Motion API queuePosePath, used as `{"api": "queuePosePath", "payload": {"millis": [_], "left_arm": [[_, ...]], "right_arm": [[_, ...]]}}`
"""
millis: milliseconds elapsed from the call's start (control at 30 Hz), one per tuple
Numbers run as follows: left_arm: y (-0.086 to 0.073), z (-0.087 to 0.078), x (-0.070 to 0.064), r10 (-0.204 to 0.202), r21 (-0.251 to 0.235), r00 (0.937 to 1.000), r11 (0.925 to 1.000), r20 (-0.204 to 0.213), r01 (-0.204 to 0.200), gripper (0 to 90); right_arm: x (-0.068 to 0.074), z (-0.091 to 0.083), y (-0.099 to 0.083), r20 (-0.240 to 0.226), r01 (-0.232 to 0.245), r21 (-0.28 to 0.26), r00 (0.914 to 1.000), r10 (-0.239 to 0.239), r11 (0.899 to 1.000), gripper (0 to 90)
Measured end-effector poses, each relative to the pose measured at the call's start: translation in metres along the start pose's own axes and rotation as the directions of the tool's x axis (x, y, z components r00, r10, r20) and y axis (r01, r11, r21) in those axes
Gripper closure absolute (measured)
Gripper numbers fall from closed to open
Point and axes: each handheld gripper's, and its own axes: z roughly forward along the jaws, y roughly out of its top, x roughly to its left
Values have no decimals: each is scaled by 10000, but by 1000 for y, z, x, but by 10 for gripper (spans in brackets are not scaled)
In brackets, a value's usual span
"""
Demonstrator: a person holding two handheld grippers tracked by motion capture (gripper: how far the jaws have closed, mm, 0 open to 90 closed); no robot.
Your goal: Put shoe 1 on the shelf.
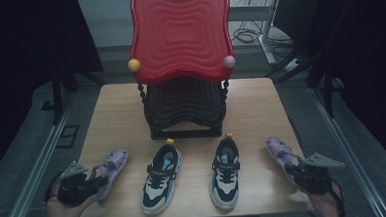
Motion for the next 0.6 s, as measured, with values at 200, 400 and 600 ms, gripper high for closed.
{"api": "queuePosePath", "payload": {"millis": [200,400,600], "left_arm": [[5,-4,-2,-135,-476,9998,9988,145,142,858],[9,-8,-5,-193,-908,9994,9956,271,217,858],[15,-12,-10,-173,-1317,9995,9911,256,205,858]], "right_arm": [[3,-7,4,-275,-111,-497,9996,98,9987,859],[6,-10,8,-445,-201,-897,9989,162,9958,858],[11,-15,13,-547,-181,-1212,9984,115,9925,858]]}}
